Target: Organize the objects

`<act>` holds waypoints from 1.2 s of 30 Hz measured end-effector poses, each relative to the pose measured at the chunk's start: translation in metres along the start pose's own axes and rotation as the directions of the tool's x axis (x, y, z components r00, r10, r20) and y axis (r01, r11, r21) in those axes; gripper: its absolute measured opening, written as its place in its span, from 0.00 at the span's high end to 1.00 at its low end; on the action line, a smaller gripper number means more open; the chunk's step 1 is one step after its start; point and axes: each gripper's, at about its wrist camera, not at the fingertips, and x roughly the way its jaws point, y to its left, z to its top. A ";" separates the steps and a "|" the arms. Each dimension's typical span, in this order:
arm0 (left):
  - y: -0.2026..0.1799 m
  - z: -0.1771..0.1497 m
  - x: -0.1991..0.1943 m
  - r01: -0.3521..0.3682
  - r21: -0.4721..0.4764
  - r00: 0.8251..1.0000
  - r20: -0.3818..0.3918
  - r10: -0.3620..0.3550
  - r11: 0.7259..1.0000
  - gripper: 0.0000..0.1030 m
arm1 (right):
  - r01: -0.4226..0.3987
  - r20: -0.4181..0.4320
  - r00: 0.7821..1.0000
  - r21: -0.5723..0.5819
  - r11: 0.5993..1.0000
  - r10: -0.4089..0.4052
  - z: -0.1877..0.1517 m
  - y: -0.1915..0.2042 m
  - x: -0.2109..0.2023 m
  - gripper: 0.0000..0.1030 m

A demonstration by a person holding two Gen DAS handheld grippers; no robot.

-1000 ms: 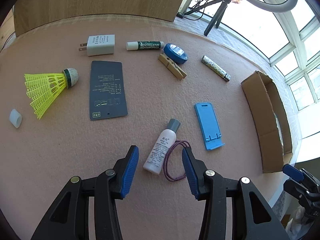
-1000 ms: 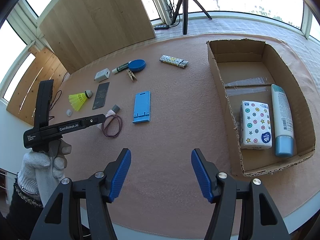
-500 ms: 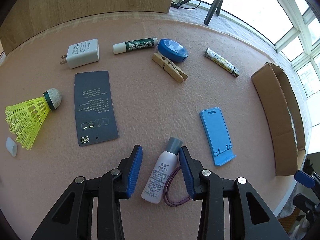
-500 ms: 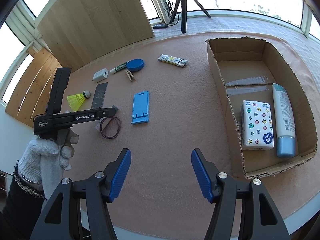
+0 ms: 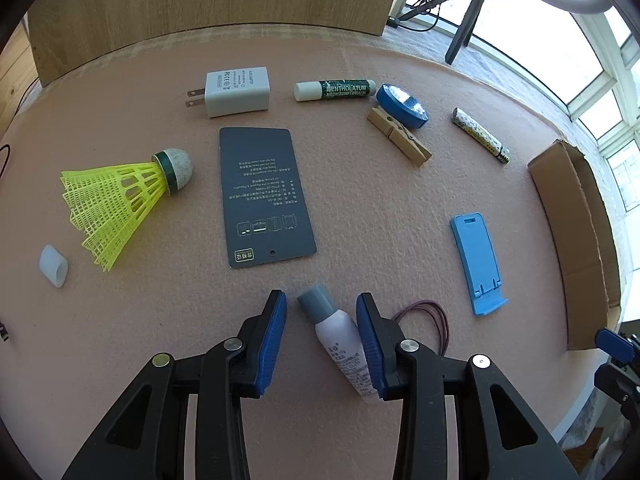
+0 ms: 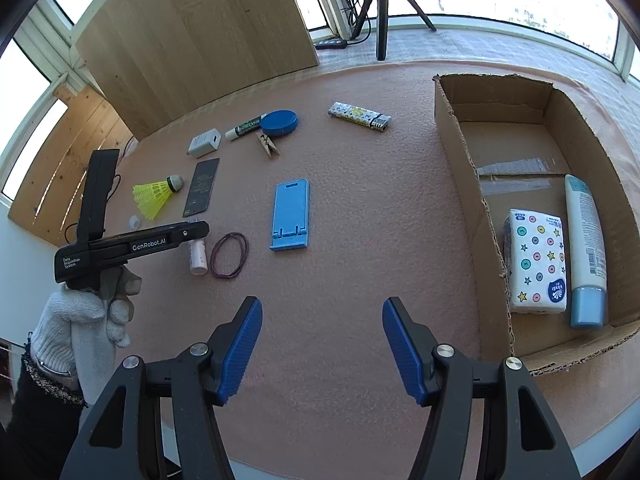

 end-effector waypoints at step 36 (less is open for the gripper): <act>0.013 -0.037 -0.017 -0.015 -0.044 0.999 0.043 0.017 0.999 0.78 | 0.162 -0.123 0.975 -0.173 0.971 -0.184 0.068 0.055 0.123 0.43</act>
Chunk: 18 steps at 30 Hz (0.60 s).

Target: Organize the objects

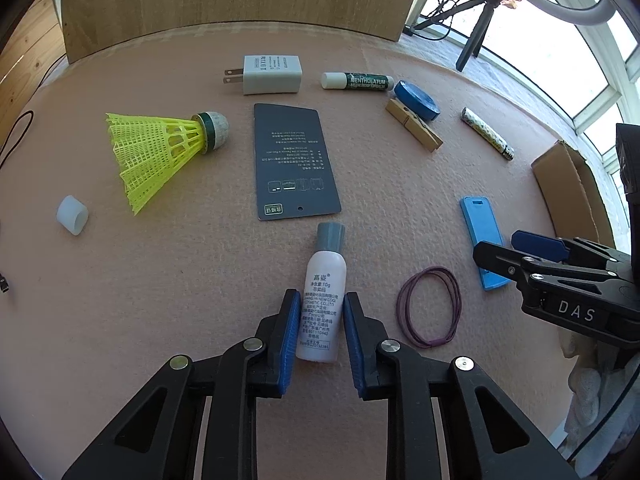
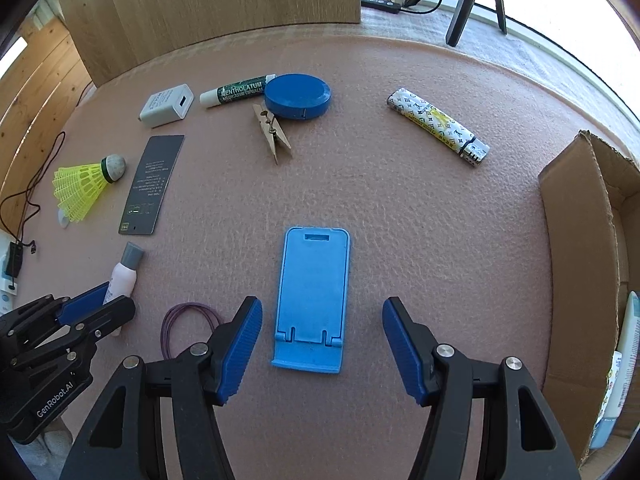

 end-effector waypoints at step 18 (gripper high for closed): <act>0.007 -0.004 -0.002 0.053 -0.064 0.999 0.006 -0.052 0.997 0.79 | 0.047 0.034 0.998 -0.086 0.995 -0.044 -0.005 -0.004 -0.002 0.68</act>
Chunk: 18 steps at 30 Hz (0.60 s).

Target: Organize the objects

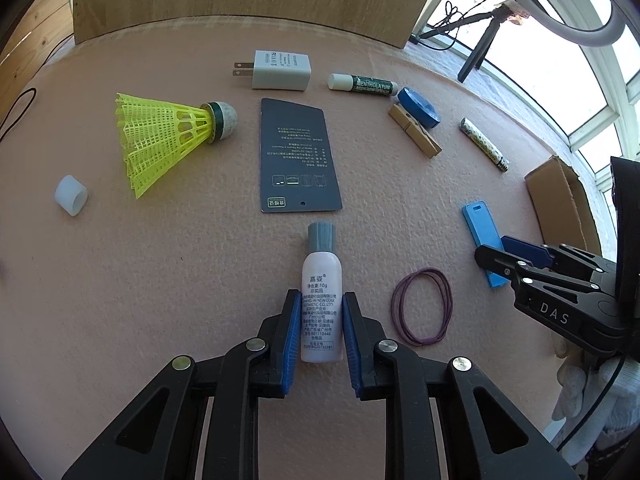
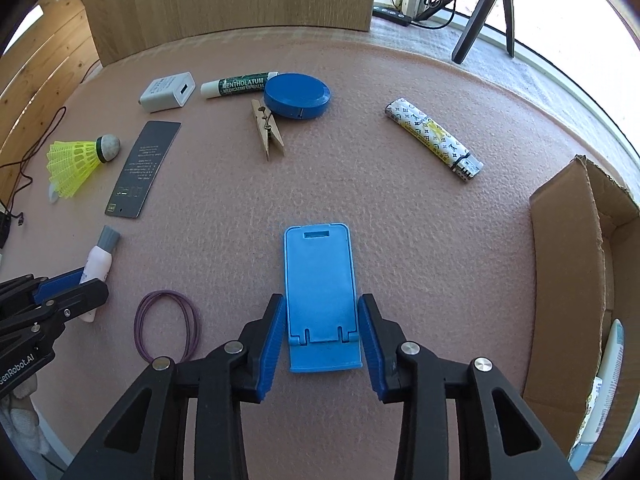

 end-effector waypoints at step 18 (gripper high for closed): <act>-0.044 0.012 -0.032 0.068 0.046 0.995 0.065 -0.070 0.997 0.79 | -0.047 0.106 0.994 0.070 0.996 0.040 -0.034 -0.043 -0.055 0.68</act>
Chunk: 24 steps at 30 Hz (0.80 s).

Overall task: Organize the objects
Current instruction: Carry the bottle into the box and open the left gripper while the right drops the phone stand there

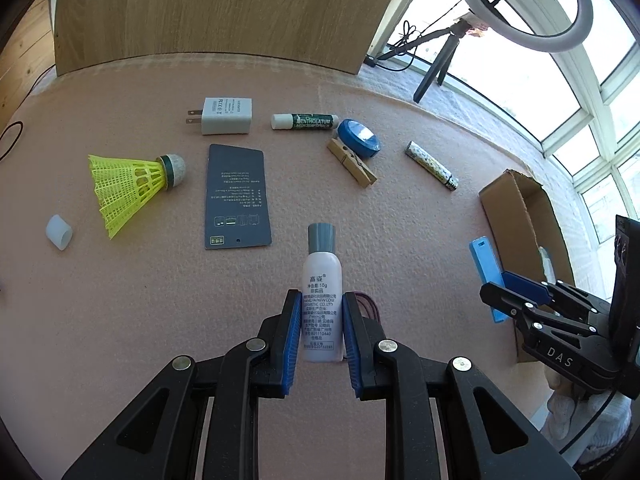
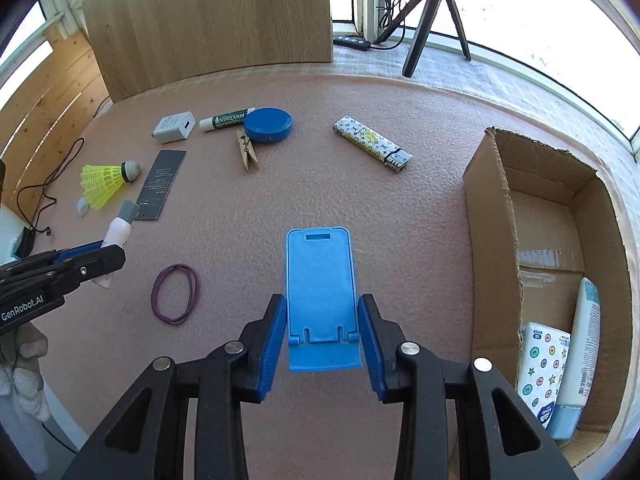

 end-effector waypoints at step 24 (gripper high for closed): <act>-0.216 0.050 0.048 0.144 0.268 0.988 0.009 -0.152 0.953 0.79 | 0.083 0.164 0.979 0.203 0.976 -0.117 -0.020 -0.150 -0.090 0.68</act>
